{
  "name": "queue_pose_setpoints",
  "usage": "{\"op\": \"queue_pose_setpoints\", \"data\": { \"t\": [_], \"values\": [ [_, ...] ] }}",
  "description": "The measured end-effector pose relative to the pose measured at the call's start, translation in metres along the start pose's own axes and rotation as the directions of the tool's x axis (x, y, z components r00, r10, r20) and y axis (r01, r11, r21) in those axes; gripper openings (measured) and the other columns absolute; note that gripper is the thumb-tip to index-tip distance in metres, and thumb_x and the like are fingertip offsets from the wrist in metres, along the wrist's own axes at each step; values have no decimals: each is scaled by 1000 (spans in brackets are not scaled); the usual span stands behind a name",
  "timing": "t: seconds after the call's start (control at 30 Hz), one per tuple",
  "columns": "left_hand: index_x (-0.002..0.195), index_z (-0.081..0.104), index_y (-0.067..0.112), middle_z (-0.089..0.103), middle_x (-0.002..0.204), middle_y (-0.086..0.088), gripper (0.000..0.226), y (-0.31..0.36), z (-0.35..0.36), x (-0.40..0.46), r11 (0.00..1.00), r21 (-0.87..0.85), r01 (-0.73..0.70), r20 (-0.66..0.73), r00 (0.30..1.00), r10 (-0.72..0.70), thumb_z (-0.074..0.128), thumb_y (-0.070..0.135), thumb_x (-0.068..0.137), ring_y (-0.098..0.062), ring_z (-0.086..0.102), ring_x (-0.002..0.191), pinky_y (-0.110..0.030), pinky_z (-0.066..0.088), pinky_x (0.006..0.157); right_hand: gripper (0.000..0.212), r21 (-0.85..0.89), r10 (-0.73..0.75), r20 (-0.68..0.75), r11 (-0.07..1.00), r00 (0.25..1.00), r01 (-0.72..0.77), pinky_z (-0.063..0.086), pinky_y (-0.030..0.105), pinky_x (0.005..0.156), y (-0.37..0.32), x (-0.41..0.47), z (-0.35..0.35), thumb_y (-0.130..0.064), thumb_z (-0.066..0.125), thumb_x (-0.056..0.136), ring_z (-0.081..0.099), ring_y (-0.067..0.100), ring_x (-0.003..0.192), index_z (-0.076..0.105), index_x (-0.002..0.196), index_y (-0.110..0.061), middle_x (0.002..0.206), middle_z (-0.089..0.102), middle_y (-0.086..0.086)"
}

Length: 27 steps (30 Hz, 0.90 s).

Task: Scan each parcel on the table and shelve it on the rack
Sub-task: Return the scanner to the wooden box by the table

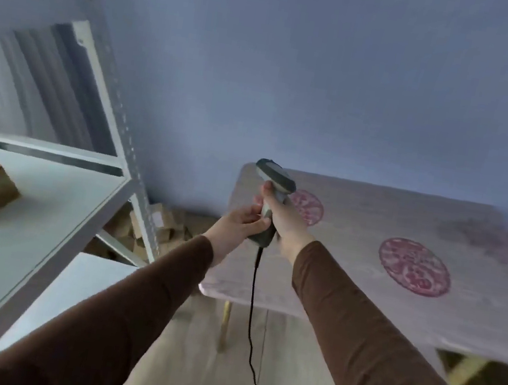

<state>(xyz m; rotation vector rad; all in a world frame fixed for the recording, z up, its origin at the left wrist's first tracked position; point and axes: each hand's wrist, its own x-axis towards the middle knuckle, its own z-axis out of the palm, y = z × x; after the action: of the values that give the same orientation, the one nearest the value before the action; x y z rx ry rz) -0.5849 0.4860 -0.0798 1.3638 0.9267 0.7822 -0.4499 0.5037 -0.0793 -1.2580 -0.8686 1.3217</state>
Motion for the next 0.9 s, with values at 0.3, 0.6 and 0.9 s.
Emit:
{"op": "queue_pose_setpoints", "data": {
  "t": [0.3, 0.6, 0.9],
  "values": [
    [129, 61, 0, 73, 115, -10, 28, -7, 257, 51, 997, 63, -41, 349, 937, 16, 62, 4, 102, -17, 70, 105, -30, 55, 92, 21, -54, -70, -377, 997, 923, 54, 60, 32, 73, -27, -110, -254, -26, 78, 91, 76, 22, 92, 72, 109, -18, 97, 79, 6],
    [122, 65, 12, 80, 99, 2, 23, -38, 530, 85, 998, 61, 21, 499, 865, -48, 67, 11, 100, -9, 76, 94, -18, 56, 78, 12, -129, -65, -670, 991, 740, -30, 51, 28, 72, -16, -200, -514, -18, 72, 92, 69, 18, 91, 69, 103, -15, 101, 73, 5],
    [115, 64, 19, 75, 116, -14, 20, -72, 724, 114, 981, 137, 139, 627, 755, -195, 71, 14, 97, -27, 72, 108, -33, 57, 96, 19, -32, 37, -804, 994, 593, -106, 52, 26, 70, -5, -255, -693, -19, 69, 96, 65, 12, 91, 70, 114, -14, 104, 71, 1]
  ]
}}
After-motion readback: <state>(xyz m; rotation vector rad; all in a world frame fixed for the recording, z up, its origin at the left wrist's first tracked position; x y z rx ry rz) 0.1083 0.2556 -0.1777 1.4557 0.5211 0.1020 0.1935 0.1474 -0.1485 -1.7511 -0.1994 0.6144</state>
